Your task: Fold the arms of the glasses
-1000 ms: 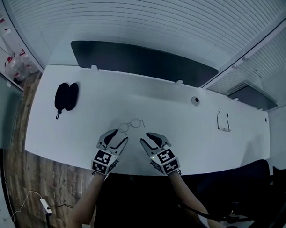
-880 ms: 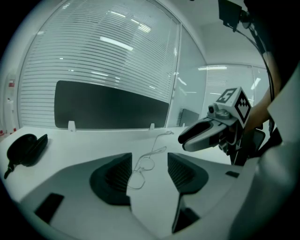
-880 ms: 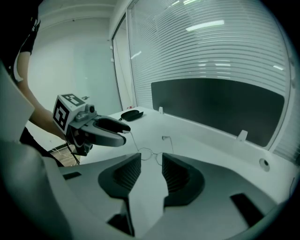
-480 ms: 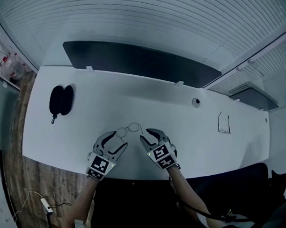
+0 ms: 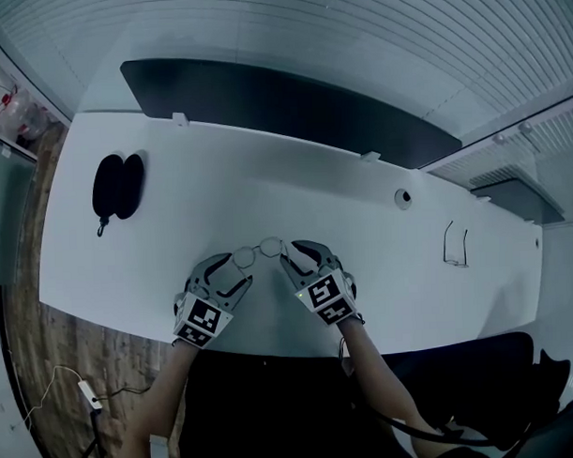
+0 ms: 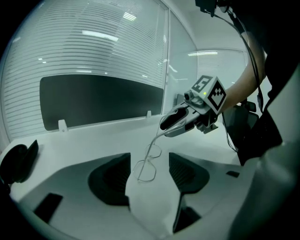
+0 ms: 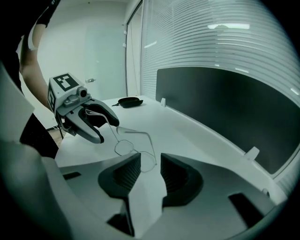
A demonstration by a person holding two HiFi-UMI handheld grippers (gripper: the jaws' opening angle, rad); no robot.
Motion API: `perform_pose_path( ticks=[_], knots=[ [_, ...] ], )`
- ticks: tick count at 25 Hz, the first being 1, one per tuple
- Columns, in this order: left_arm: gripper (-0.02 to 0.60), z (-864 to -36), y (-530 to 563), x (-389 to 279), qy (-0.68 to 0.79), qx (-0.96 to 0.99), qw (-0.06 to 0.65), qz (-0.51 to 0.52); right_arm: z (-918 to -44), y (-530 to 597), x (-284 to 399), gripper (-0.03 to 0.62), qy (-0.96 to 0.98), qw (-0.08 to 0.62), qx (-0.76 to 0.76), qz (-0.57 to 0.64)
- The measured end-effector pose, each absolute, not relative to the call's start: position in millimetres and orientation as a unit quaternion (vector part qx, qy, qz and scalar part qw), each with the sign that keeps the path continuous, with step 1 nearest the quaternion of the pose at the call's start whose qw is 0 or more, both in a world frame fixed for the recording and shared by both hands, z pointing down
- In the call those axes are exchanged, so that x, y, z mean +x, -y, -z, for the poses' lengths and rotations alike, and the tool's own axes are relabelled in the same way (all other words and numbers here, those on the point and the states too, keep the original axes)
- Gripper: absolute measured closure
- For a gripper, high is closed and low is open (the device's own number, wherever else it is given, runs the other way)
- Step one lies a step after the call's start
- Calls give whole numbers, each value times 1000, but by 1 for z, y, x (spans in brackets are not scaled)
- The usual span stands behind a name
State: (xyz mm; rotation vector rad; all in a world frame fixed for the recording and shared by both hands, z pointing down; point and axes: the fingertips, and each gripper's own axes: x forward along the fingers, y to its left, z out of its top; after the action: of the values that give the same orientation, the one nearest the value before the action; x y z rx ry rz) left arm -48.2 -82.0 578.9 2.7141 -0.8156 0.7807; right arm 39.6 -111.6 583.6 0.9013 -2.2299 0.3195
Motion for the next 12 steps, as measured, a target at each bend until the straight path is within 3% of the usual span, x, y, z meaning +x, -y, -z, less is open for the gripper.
perform_pose_path(
  ticks=[6, 12],
  knots=[
    [330, -595, 94, -40, 273, 914, 93, -285, -580, 119, 31, 460, 870, 343, 335, -109],
    [403, -613, 98, -41, 277, 900, 87, -324, -576, 123, 25, 544, 873, 345, 335, -77]
  ],
)
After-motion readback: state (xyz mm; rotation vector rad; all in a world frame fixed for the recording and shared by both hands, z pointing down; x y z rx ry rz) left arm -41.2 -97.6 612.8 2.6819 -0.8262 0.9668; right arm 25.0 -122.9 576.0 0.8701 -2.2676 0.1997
